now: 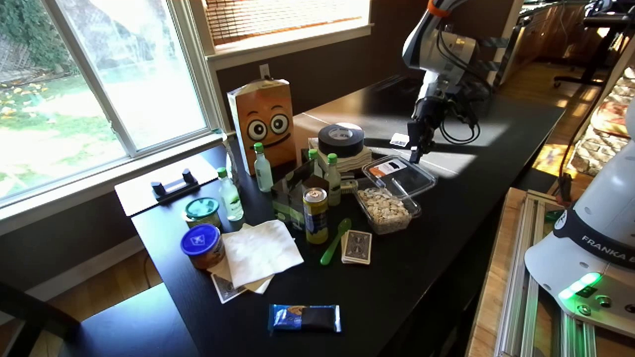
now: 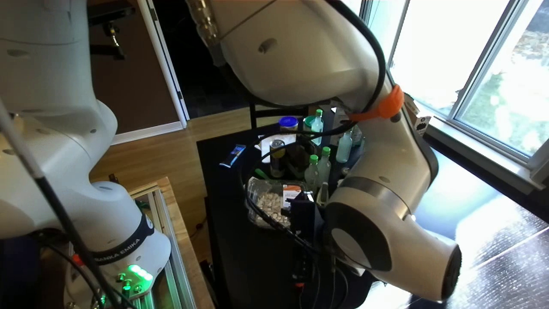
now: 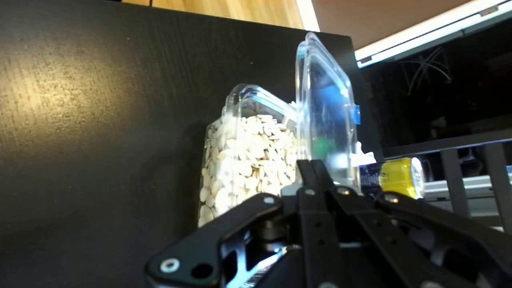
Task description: Place the clear lid directly on the table
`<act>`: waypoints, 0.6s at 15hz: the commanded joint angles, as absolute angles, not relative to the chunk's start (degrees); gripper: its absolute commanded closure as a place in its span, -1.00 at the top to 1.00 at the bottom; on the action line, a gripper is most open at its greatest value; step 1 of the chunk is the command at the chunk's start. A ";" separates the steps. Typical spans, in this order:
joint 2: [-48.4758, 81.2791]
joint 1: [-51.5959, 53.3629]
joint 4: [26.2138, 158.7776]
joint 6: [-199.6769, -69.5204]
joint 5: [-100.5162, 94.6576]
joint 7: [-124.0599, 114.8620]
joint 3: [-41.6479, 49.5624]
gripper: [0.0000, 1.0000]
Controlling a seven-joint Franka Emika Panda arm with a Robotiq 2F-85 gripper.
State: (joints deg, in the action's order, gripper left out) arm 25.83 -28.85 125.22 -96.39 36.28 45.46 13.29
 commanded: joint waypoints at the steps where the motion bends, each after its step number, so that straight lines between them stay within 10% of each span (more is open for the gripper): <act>1: 27.03 -30.66 121.49 -90.73 41.58 39.19 14.80 -1.00; 9: 27.21 -30.94 122.21 -98.40 54.73 31.20 17.47 -1.00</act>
State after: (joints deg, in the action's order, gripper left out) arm 27.11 -31.11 121.93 -94.98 49.24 33.95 16.79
